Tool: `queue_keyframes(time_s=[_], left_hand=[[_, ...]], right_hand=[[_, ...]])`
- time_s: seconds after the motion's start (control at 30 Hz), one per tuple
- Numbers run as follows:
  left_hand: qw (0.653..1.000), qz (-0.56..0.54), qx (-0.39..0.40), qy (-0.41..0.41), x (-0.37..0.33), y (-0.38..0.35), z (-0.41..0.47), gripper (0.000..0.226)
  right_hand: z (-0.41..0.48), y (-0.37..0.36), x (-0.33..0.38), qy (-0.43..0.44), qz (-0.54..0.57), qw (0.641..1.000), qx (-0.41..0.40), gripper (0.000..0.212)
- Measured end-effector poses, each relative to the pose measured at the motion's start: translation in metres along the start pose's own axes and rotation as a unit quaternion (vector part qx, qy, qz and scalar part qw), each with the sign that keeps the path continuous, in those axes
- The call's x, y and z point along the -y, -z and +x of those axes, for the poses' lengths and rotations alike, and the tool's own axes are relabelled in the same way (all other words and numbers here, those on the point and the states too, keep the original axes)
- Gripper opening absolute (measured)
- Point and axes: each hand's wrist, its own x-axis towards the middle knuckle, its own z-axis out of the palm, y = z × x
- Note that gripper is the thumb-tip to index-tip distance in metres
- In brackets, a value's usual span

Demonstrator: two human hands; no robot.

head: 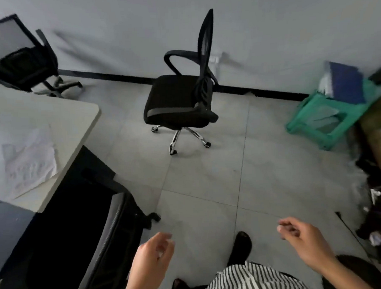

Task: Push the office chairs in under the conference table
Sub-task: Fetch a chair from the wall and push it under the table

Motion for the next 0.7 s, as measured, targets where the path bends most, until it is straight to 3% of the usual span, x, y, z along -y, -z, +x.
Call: queue_keyframes(time_s=[0.13, 0.37, 0.57, 0.7], left_hand=[[0.999, -0.001, 0.019, -0.044, -0.066, -0.027, 0.064, 0.015], [0.986, -0.163, -0.034, -0.017, -0.135, -0.008, 0.157, 0.005], [0.956, -0.278, -0.090, 0.021, -0.176, 0.022, 0.265, 0.013], [0.951, -0.296, -0.094, 0.005, -0.225, 0.043, 0.340, 0.013]], right_hand=[[0.037, 0.053, -0.006, -0.004, 0.018, 1.000, -0.016, 0.013], [0.121, 0.118, 0.020, -0.028, 0.157, 0.984, -0.073, 0.011], [0.221, 0.150, 0.073, -0.015, 0.195, 0.976, -0.099, 0.015], [0.286, 0.183, 0.122, -0.007, 0.210, 0.971, -0.116, 0.015]])
